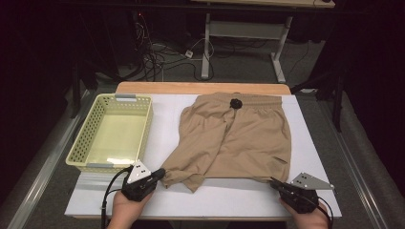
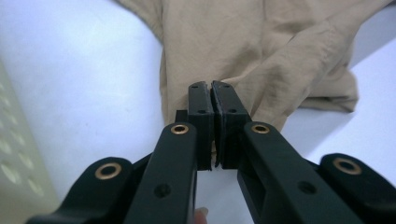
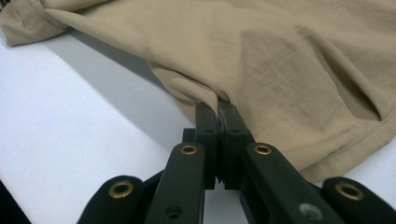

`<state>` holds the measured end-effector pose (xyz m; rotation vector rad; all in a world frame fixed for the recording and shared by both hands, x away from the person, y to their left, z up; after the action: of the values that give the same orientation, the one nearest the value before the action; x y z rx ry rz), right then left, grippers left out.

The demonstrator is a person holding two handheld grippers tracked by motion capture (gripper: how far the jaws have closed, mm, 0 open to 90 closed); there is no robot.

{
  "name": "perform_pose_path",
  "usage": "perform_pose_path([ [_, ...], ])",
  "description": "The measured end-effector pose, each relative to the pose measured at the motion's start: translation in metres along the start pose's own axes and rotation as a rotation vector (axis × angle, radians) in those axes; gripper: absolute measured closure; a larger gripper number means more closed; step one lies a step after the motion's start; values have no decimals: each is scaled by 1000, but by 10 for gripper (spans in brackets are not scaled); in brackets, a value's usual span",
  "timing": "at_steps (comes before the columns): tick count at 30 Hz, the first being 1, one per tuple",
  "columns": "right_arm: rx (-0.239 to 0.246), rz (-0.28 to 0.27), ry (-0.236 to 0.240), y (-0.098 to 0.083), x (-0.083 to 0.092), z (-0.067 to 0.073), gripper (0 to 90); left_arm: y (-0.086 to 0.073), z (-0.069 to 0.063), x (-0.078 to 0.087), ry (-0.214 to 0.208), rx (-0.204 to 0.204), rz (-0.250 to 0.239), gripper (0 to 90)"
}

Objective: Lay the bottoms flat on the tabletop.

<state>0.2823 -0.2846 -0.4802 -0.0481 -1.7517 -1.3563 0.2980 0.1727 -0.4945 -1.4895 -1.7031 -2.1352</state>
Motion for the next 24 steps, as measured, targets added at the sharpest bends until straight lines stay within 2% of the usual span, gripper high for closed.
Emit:
perform_pose_path([
  [4, 1, 6, -1, -2, 0, 1, 892, 0, 0, -1, 5, -4, 7, 829],
  [8, 1, 6, 9, -2, 2, 2, 893, 0, 0, -3, -22, -15, 31, 768],
  [14, -7, -22, 11, -1, 15, 0, 893, 0, 1, -5, -27, -5, 44, 741],
  [17, -17, -44, -8, -2, 25, -6, 893, 0, 1, -5, -28, -4, 44, 741],
  [24, -85, -66, -76, -19, 46, -33, 893, 0, 2, -4, -32, 5, 45, 744],
])
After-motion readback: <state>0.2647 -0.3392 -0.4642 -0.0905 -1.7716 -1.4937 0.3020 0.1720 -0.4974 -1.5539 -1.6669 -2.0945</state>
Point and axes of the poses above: each handheld gripper's, and its own axes: x roughly backward along the jaws, y roughly out of its top, z roughly to its left, the point moved 2 cm from there along -x, roughly forward along the jaws, and after that the axes turned 6 degrees about z, right-handed, at the moved point
